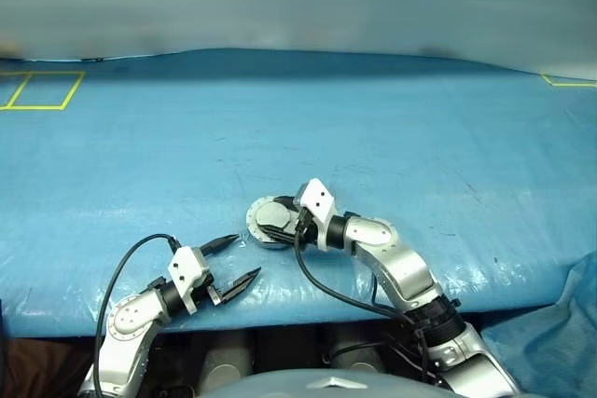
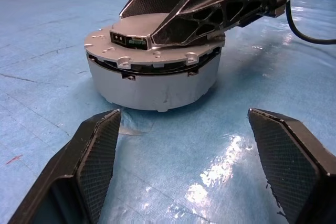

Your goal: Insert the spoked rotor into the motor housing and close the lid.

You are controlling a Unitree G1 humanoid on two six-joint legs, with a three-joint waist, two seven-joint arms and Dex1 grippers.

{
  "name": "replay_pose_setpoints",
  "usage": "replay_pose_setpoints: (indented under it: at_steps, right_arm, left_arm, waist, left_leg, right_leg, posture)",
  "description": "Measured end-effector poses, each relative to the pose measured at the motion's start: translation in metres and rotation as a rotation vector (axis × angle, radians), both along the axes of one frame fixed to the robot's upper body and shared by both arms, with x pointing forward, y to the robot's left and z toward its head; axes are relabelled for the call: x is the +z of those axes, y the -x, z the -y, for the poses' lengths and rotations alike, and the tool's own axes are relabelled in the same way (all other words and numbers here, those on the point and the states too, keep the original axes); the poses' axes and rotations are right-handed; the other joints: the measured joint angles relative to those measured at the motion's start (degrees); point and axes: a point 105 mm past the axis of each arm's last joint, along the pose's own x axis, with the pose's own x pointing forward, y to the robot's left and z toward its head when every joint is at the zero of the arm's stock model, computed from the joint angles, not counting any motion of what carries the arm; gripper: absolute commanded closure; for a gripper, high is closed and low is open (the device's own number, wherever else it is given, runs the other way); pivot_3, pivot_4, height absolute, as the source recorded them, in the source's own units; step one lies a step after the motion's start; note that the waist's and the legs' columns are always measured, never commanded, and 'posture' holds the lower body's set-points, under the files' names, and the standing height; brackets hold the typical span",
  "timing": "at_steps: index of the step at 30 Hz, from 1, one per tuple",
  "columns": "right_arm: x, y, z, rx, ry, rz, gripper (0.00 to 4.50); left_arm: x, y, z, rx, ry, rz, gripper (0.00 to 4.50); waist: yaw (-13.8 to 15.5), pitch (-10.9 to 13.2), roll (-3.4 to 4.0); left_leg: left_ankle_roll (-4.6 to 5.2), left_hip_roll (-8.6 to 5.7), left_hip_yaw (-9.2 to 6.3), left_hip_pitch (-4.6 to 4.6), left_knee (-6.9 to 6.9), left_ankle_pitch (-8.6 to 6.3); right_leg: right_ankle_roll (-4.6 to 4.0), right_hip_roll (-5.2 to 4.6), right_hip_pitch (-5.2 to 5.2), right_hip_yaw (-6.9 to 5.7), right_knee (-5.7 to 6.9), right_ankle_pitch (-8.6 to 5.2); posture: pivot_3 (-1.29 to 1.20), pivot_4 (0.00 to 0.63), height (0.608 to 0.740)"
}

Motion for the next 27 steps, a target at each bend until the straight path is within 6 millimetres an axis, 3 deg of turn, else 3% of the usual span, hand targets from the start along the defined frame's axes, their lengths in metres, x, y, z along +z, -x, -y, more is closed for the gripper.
replay_pose_setpoints:
  at_steps: [13,22,27]
  right_arm:
    - [-0.005,-0.004,0.0,0.009,0.082,0.067,1.5]
    - [-0.007,-0.004,-0.001,-0.007,0.008,-0.086,1.5]
    - [-0.007,-0.002,0.0,-0.002,0.014,-0.083,1.5]
  left_arm:
    - [0.0,0.0,0.0,0.001,0.002,0.003,0.38]
    - [0.01,-0.01,0.002,0.063,0.083,0.05,0.38]
    - [0.01,-0.014,-0.002,0.092,0.1,0.031,0.38]
  waist:
    - [-0.03,-0.01,-0.01]
    - [-0.12,-0.07,-0.05]
    - [-0.11,-0.11,-0.02]
  left_leg:
    - [-0.01,0.03,-0.03,0.41,-0.01,-0.01]
    - [-0.04,0.37,0.02,0.57,-0.06,-0.03]
    - [-0.05,0.35,0.04,0.59,-0.18,-0.04]
  right_leg:
    - [0.15,-0.02,0.37,-0.01,-0.02,-0.1]
    - [0.14,-0.03,0.46,0.0,-0.02,-0.1]
    - [0.11,-0.04,0.46,0.0,-0.09,-0.11]
  posture:
    - [0.0,0.15,0.74]
    - [0.0,0.15,0.74]
    - [0.0,0.15,0.74]
